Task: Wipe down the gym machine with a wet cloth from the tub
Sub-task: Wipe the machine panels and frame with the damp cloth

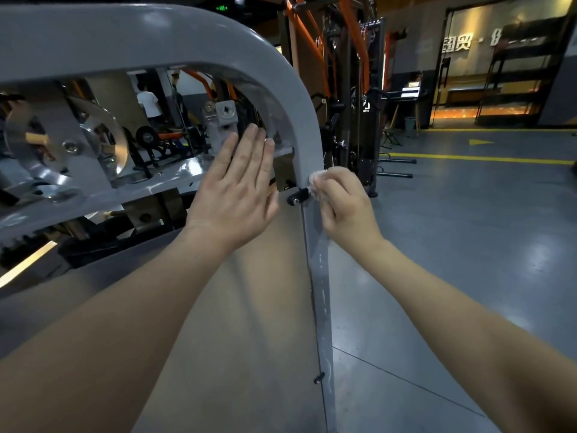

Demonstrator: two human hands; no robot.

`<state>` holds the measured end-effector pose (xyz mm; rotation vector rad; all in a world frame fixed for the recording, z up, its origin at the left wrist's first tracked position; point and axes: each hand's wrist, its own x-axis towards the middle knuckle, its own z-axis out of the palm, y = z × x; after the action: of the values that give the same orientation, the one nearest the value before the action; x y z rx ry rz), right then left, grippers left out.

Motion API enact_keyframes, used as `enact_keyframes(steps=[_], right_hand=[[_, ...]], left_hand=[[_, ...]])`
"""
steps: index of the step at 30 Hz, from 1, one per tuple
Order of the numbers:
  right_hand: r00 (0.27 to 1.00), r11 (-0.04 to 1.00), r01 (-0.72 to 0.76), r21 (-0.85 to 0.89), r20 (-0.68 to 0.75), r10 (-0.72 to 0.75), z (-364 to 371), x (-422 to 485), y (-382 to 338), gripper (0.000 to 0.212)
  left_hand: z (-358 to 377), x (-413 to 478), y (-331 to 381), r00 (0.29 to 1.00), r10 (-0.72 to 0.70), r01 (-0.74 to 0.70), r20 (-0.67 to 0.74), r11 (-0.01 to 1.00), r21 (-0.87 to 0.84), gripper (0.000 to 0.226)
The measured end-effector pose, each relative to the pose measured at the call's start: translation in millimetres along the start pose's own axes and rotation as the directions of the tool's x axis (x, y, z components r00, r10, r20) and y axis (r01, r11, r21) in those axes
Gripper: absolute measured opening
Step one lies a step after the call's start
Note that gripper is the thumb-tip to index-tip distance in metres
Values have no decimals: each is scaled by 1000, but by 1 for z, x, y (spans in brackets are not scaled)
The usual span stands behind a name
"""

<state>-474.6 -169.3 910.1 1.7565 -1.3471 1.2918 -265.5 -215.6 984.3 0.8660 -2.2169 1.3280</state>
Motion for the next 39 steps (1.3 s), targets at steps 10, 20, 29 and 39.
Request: enact_keyframes(steps=[10, 20, 29, 39], right_hand=[[999, 999, -27, 25, -19, 28, -3, 15, -4, 13], [996, 998, -51, 42, 73, 48, 9, -27, -5, 12], [998, 999, -2, 48, -67, 5, -7, 25, 0, 17], [976, 994, 86, 64, -205, -71, -25, 120, -30, 16]], left_hand=[[-1, 0, 0, 999, -7, 6, 33, 1000, 23, 77], [2, 0, 0, 1000, -9, 8, 17, 1000, 23, 77], [0, 0, 1, 1000, -11, 11, 16, 1000, 24, 77], [3, 0, 0, 1000, 4, -4, 9, 1000, 8, 78]])
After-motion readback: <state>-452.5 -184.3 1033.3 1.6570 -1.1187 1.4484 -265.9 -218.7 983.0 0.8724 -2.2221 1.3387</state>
